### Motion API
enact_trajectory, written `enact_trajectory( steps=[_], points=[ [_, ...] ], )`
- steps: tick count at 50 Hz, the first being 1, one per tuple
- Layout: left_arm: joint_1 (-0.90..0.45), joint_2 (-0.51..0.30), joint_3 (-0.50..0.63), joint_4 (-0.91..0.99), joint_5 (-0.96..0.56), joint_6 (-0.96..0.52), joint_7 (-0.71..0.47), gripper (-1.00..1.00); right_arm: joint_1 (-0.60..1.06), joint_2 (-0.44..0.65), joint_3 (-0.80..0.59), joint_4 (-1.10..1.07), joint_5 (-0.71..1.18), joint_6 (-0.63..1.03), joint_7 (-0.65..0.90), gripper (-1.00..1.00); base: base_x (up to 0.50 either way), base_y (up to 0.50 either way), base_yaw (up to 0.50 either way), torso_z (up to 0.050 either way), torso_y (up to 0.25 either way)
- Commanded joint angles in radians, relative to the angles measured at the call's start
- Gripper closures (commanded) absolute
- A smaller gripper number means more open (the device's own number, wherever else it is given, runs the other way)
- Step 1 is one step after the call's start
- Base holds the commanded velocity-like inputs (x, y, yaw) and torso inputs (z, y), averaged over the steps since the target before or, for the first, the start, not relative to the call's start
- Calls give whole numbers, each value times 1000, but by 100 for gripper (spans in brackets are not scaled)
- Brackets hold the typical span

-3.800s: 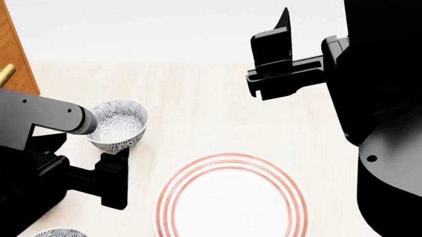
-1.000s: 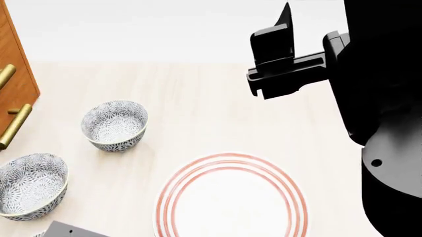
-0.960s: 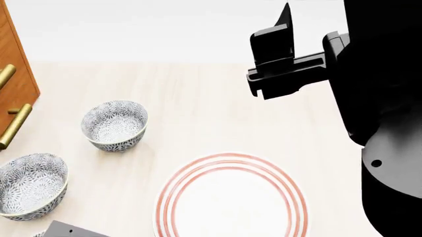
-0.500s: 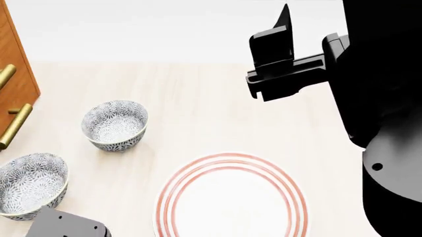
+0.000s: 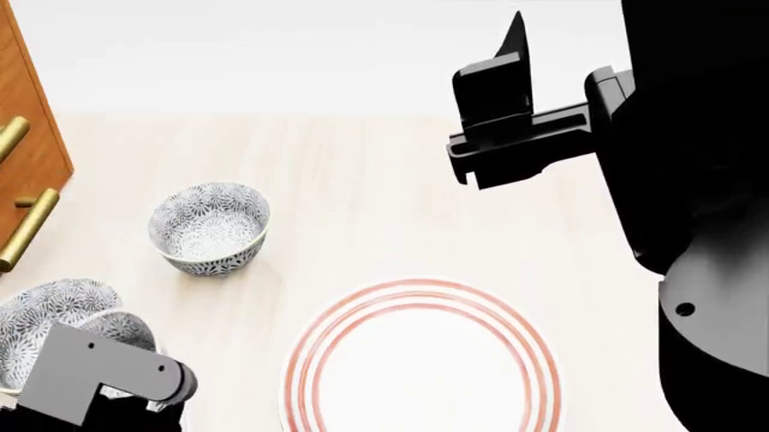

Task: Put the bowl at the front on the plate.

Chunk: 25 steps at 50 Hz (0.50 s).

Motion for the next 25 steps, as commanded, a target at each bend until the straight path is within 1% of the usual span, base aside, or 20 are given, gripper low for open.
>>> enact_trajectory(
  steps=[1,9,15,16,25],
  points=[
    [-49,-4,-3,30,33,22,11,100,-2,5,-5,-2,0,-8,-2,-100,0,0,0,0,0],
    [-81,-10,8,55,64,35,29,100,-5,7,-10,-3,-6,-15,-9,-100,0,0,0,0,0],
    [-122,-8,10,72,47,19,27,100,-4,6,-18,0,-15,-20,-16,-100,0,0,0,0,0],
    [-126,-9,18,77,65,26,39,100,-4,6,-18,0,-15,-21,-16,-100,0,0,0,0,0],
    [-196,13,23,79,71,25,45,100,-2,7,-25,3,-23,-29,-24,-100,0,0,0,0,0]
  ],
)
